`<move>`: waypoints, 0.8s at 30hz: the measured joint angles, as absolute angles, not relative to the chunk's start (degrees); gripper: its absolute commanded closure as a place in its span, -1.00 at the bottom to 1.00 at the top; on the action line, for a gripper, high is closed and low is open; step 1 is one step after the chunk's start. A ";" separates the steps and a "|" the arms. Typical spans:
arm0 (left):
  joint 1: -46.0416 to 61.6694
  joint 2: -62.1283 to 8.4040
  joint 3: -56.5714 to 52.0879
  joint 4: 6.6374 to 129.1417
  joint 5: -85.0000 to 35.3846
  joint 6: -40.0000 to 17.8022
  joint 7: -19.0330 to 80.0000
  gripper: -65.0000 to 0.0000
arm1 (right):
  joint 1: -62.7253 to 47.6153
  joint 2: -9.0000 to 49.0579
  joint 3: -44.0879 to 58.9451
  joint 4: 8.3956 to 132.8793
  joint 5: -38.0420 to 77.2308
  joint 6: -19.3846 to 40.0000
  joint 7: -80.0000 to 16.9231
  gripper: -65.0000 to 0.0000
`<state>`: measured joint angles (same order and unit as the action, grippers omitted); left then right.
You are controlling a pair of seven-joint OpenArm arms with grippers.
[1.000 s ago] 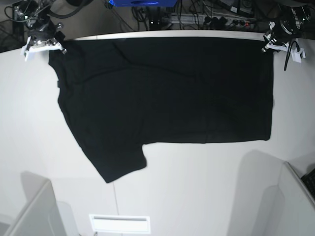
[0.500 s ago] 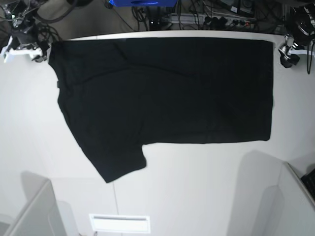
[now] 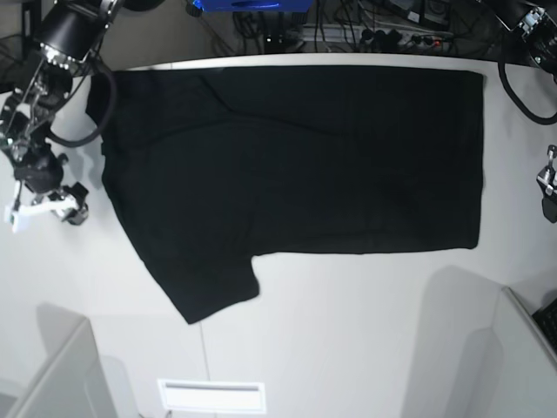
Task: Fold the T-shirt properly
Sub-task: 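Move both grippers to the hem corners of the shirt and grasp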
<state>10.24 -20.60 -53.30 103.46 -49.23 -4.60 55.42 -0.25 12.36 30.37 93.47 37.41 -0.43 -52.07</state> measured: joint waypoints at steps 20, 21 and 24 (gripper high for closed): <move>1.80 -22.28 -31.33 94.50 -27.44 -4.78 55.33 -0.14 | 37.43 19.27 -4.69 33.28 37.50 9.26 -26.24 -0.33; 2.48 -22.37 -31.42 94.56 -27.42 -4.78 55.31 -0.26 | 39.05 19.07 -6.00 29.58 37.32 10.81 -24.95 -0.33; 4.16 -22.33 -31.44 94.65 -27.22 -4.71 55.81 -0.72 | 42.54 18.46 -10.28 22.26 37.21 15.05 -20.56 -0.33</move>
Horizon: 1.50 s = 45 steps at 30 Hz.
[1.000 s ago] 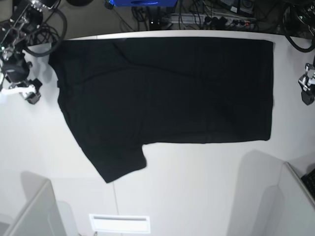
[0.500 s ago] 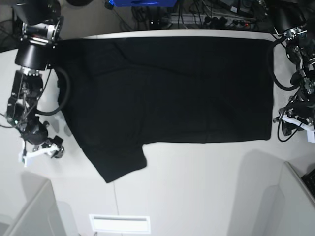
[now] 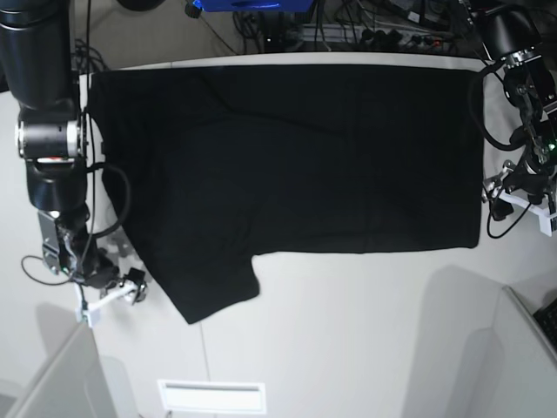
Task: Fold the T-shirt properly
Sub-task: 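Move both grippers to the hem corners of the shirt and grasp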
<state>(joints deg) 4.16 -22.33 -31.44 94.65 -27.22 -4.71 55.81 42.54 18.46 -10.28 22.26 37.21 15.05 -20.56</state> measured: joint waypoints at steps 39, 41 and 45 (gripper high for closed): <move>-5.39 -22.24 -31.03 80.40 -27.00 -4.75 54.89 -0.87 | 40.93 14.41 -22.57 19.53 38.54 15.51 -14.76 1.00; -7.09 -22.24 -31.00 78.24 -27.00 -4.75 54.85 -0.87 | 40.95 14.39 -22.57 19.53 38.52 15.51 -14.79 1.00; -10.37 -22.48 -29.71 73.21 -26.61 -4.69 50.59 -0.87 | 40.95 14.41 -22.57 19.53 38.65 15.53 -14.94 1.00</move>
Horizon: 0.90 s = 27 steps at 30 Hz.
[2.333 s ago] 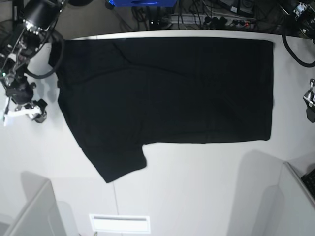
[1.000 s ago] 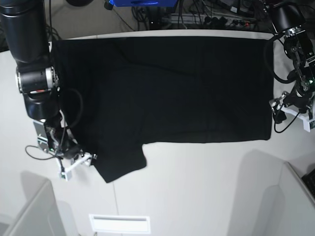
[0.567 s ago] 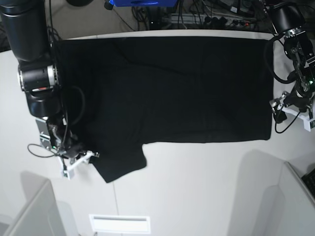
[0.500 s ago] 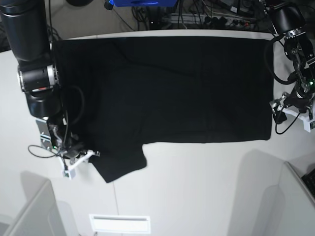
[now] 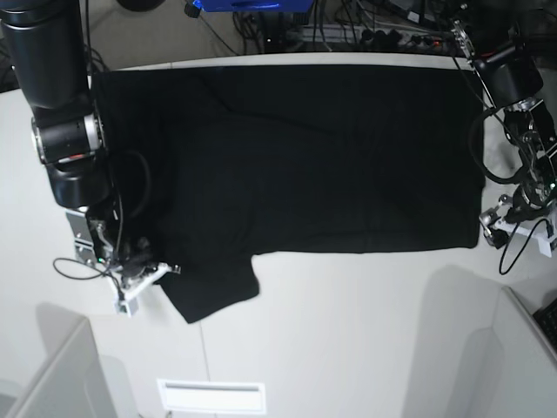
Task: Fold the T-shirt properly
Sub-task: 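Move both grippers to the hem corners of the shirt and grasp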
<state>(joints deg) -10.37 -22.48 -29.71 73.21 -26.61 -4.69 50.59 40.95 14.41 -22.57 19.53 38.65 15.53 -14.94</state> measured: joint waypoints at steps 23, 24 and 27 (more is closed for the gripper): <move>-22.83 -24.23 -8.86 50.72 -26.87 -4.71 41.32 -0.81 | 41.06 13.43 -22.57 19.53 38.57 15.51 -14.94 1.00; -22.81 -24.29 -7.94 50.85 -26.87 -4.71 41.25 -0.71 | 41.06 13.47 -22.57 19.53 38.59 15.51 -14.94 1.00; -21.93 -24.08 -6.07 51.13 -27.29 -4.78 39.55 -0.19 | 41.06 13.47 -22.57 19.53 38.59 15.53 -14.94 1.00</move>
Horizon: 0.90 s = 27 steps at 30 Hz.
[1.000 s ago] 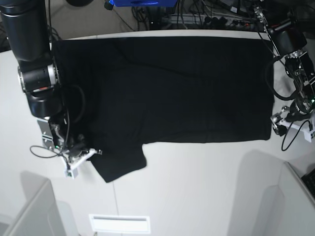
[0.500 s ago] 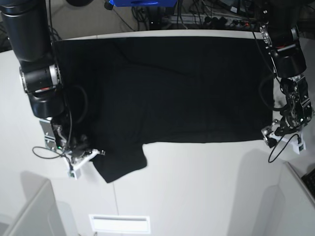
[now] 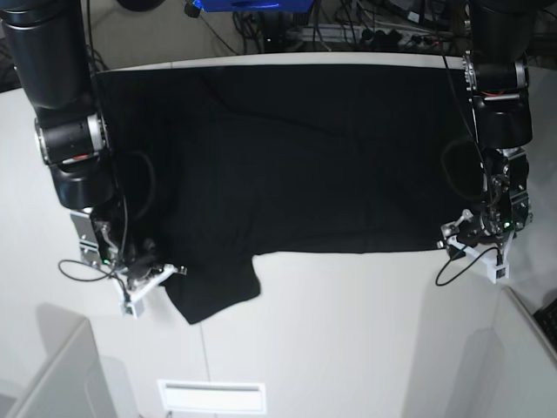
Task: Fold the T-shirt properly
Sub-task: 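Move both grippers to the hem corners of the shirt and grasp, then lift the hem with both grippers and fold it over toward the collar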
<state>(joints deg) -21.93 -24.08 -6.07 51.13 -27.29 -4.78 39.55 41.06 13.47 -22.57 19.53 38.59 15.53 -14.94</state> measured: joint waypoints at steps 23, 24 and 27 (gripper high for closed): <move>-19.51 -23.99 -5.80 56.05 -27.27 -4.75 41.74 1.00 | 36.51 16.08 -17.08 31.00 37.47 11.60 -19.99 1.00; -19.51 -23.97 -5.78 56.25 -27.27 -4.75 41.74 1.00 | 35.81 16.51 -16.49 32.69 37.50 11.57 -20.91 1.00; -18.81 -24.25 -5.80 57.14 -27.42 -4.78 41.41 1.00 | 34.09 17.02 -14.48 36.99 37.34 11.35 -23.22 1.00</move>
